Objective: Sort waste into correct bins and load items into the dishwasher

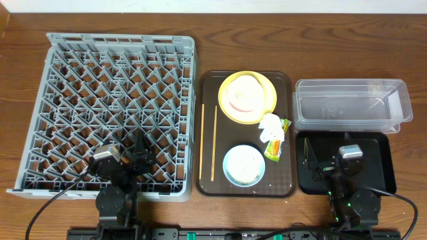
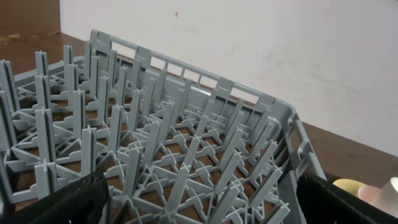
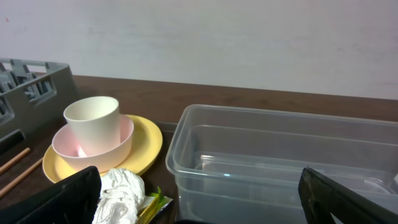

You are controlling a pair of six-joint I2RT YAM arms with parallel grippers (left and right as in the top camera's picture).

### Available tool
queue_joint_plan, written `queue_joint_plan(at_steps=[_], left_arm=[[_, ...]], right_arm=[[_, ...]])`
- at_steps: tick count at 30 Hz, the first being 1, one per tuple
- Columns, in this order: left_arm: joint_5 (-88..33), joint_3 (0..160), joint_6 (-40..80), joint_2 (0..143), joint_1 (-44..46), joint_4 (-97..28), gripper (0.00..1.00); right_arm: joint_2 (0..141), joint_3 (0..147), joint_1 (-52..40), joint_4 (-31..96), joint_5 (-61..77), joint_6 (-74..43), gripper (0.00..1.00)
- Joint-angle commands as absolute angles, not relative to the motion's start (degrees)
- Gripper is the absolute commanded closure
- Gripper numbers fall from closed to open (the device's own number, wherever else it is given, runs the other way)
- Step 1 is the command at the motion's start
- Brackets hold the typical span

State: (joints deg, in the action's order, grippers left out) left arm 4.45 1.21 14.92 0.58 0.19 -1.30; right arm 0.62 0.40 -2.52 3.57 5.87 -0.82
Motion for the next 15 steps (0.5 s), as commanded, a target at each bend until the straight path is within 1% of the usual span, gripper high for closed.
queue_joint_plan(at_steps=[1, 15], left_arm=[[5.2, 0.2, 14.0, 0.3, 0.4, -3.8, 0.02], [5.2, 0.2, 14.0, 0.4, 0.4, -3.7, 0.02]], right_arm=[[0.4, 0.3, -2.1, 3.7, 6.3, -1.2, 0.01], [0.4, 0.3, -2.1, 3.7, 6.3, -1.2, 0.01]])
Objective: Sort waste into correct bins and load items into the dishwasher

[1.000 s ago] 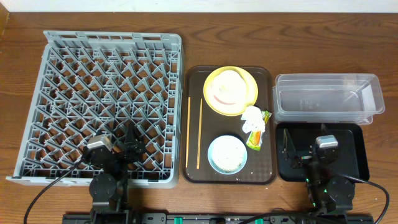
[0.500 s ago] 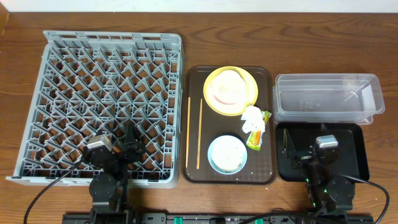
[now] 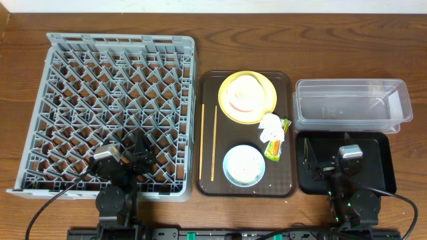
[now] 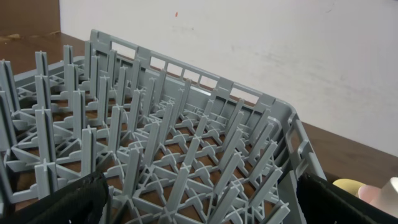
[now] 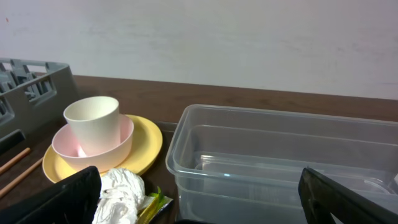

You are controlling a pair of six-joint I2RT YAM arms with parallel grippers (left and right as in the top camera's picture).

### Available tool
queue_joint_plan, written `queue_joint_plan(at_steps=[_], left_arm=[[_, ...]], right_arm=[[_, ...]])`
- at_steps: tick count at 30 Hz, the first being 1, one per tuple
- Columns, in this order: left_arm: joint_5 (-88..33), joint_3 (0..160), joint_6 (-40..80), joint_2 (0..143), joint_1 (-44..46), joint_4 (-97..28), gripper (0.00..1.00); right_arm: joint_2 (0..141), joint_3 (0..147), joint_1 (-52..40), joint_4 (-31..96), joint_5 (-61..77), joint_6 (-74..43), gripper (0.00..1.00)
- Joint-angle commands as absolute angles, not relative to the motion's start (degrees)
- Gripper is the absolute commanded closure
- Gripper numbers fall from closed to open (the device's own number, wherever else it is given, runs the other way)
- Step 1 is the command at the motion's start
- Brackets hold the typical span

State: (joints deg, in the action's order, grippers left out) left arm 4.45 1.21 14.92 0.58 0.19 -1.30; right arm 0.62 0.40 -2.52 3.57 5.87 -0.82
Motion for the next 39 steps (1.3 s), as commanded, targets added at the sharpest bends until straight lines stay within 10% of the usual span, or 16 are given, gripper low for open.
queue_joint_plan(at_steps=[1, 19, 39], left_arm=[[5.2, 0.2, 14.0, 0.4, 0.4, -3.7, 0.02], [-7.0, 4.9, 15.1, 0.4, 0.5, -1.8, 0.02], [-24.7, 80.9, 10.6, 44.5, 0.5, -65.0, 0.02]], right_arm=[[0.4, 0.3, -2.1, 3.7, 6.3, -1.2, 0.01], [0.4, 0.3, -2.1, 3.7, 6.3, -1.2, 0.01], [0.5, 0.3, -2.1, 3.7, 6.3, -1.2, 0.01]])
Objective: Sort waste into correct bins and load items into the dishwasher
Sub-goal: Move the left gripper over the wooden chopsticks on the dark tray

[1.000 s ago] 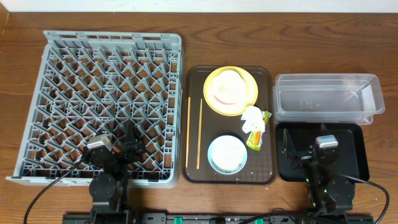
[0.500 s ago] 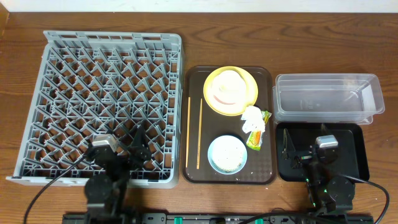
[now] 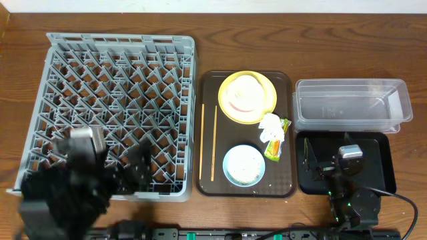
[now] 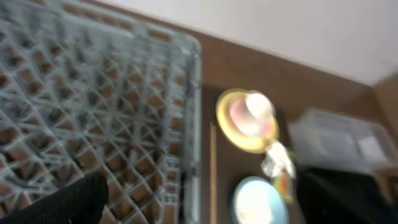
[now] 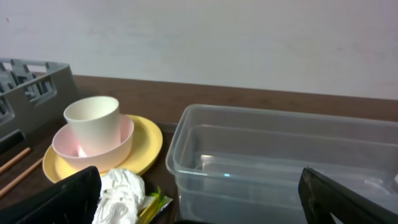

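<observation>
The grey dish rack point(image 3: 113, 100) fills the table's left half. On the brown tray point(image 3: 208, 87) stand a yellow plate point(image 3: 230, 87) carrying a pink bowl and cream cup point(image 3: 245, 93), a white tissue point(image 3: 270, 125), a green wrapper point(image 3: 275, 148), a pale blue plate point(image 3: 243, 165) and two chopsticks point(image 3: 203, 141). My left gripper point(image 4: 202, 199) is open and high over the rack's near right part; its arm is blurred in the overhead view. My right gripper point(image 5: 199, 199) stands open and empty low over the black bin point(image 3: 377, 160).
A clear plastic bin point(image 3: 347, 103) lies behind the black bin at the right. The rack's right wall point(image 4: 194, 93) runs close along the tray. The blue plate point(image 4: 258, 202) lies just below the left wrist camera.
My left arm has lifted from low at the rack's near edge to high above it; its camera now looks down on rack, tray and bins. The right arm and all objects are unchanged.
At both earlier moments the two grippers rested open and low, the left at the rack's near edge, the right over the black bin, with nothing moving. Now the left arm is raised and blurred, while the tray's contents lie as before.
</observation>
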You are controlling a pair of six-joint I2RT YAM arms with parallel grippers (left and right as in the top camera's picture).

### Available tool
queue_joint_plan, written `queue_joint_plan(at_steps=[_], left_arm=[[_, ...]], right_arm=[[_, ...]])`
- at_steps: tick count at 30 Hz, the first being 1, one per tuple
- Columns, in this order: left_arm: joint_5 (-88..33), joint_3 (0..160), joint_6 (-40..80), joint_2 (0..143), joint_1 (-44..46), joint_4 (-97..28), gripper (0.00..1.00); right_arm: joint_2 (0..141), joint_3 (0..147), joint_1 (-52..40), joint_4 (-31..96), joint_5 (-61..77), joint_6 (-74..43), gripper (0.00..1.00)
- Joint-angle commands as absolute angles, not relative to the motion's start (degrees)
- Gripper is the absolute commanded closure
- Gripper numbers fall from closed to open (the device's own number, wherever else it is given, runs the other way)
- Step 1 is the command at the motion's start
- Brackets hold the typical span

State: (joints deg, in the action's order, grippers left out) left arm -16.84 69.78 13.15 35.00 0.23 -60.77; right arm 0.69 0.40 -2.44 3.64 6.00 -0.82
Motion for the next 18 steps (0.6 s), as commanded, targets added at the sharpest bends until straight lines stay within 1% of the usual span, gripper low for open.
queue_joint_plan(at_steps=[1, 3, 4, 5, 7, 10, 13, 14, 15, 16, 18], left_arm=[[-25.3, 89.9, 8.1, 52.1, 0.5, -72.1, 0.02], [-25.3, 98.0, 5.3, 59.5, 0.5, -79.0, 0.02], [-25.3, 104.9, 4.9, 66.7, 0.5, -84.3, 0.02], [-25.5, 107.7, 5.0, 70.1, 0.5, -86.2, 0.02], [-28.4, 110.6, 5.0, 76.2, 0.5, -88.4, 0.02], [-30.4, 110.6, 5.2, 81.8, 0.5, -90.1, 0.02], [-32.6, 110.5, 4.6, 86.2, 0.5, -94.8, 0.02], [-32.4, 110.1, 4.6, 88.4, 0.5, -96.8, 0.18], [-32.4, 109.6, 4.7, 89.5, 0.5, -96.8, 0.38], [-32.4, 108.9, 4.7, 90.0, 0.7, -96.8, 0.52], [-32.4, 106.3, 4.4, 90.5, 1.6, -96.6, 0.67]], right_arm=[[0.5, 0.3, -2.1, 3.7, 6.3, -1.2, 0.01], [0.5, 0.3, -2.1, 3.7, 6.3, -1.2, 0.01], [0.5, 0.3, -2.1, 3.7, 6.3, -1.2, 0.01], [0.5, 0.3, -2.1, 3.7, 6.3, -1.2, 0.01], [0.6, 0.3, -2.1, 3.7, 6.3, -1.2, 0.01], [0.6, 0.3, -2.1, 3.7, 6.3, -1.2, 0.01], [0.6, 0.3, -2.1, 3.7, 6.3, -1.2, 0.01], [0.6, 0.3, -2.1, 3.7, 6.3, -1.2, 0.01], [0.6, 0.3, -2.1, 3.7, 6.3, -1.2, 0.01], [0.6, 0.3, -2.1, 3.7, 6.3, -1.2, 0.01], [0.6, 0.3, -2.1, 3.7, 6.3, -1.2, 0.01]])
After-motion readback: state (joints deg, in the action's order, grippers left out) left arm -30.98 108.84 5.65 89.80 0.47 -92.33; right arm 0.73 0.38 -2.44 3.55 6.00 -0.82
